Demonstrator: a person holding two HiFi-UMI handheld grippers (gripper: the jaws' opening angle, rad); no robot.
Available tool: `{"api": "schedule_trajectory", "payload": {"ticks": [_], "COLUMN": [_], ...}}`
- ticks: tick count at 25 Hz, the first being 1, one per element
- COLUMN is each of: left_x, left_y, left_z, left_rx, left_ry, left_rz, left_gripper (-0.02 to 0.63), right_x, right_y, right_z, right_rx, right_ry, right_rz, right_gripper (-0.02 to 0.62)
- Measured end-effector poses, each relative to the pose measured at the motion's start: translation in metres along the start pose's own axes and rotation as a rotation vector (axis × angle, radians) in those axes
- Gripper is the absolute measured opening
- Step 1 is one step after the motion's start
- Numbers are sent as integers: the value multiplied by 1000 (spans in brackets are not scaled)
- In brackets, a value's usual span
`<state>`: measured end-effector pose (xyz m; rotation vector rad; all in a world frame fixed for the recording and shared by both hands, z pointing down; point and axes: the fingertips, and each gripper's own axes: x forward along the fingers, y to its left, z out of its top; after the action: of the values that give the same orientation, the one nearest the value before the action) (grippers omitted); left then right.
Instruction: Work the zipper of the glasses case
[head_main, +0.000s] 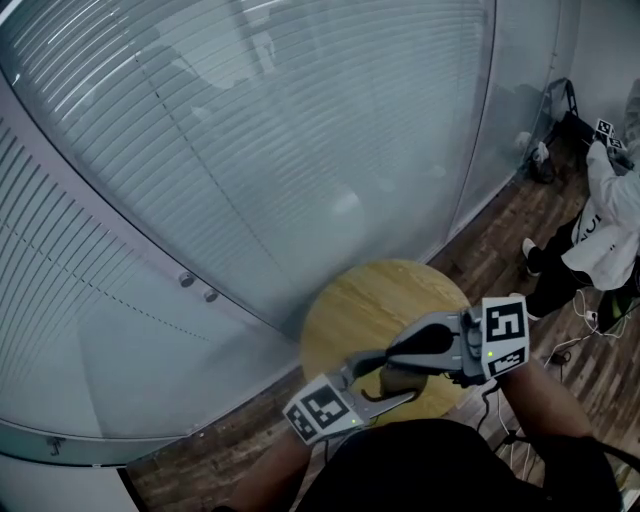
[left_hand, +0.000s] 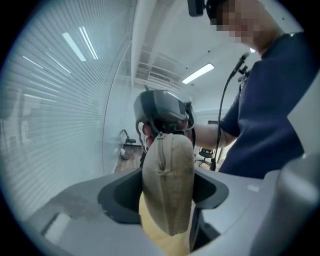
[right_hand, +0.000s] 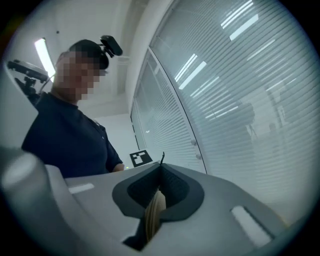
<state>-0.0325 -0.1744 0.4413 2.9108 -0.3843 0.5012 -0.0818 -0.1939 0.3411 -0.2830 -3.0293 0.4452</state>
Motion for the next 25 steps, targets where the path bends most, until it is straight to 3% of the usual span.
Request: {"api": "schedule_trajectory", "payload": {"ticks": [5, 12, 16, 20, 23, 25], "left_x": [-6, -17, -35, -51, -57, -56], "left_y": [-37, -62, -65, -56, -56, -59], "left_z": [23, 56, 65, 83, 87, 80], "left_rx": [-1, -75, -170, -267, -328, -363], "left_ry": [-38, -161, -252, -282, -318, -346], "left_rz": [-150, -357, -512, -678, -725, -725], "left_gripper": [288, 285, 284, 284, 282, 282], "right_x": [-18, -33, -29, -31, -39, -35], "right_y": [38, 64, 69, 59, 56, 58], "right_z": [13, 32, 43, 62, 65, 59], "right_rx": [-87, -87, -120, -103, -102, -110], "right_ry": [-151, -288, -309, -374, -413, -376], "right_rz": [85, 193, 160, 105, 102, 94], "right_gripper": [8, 8, 8, 8, 8, 8]}}
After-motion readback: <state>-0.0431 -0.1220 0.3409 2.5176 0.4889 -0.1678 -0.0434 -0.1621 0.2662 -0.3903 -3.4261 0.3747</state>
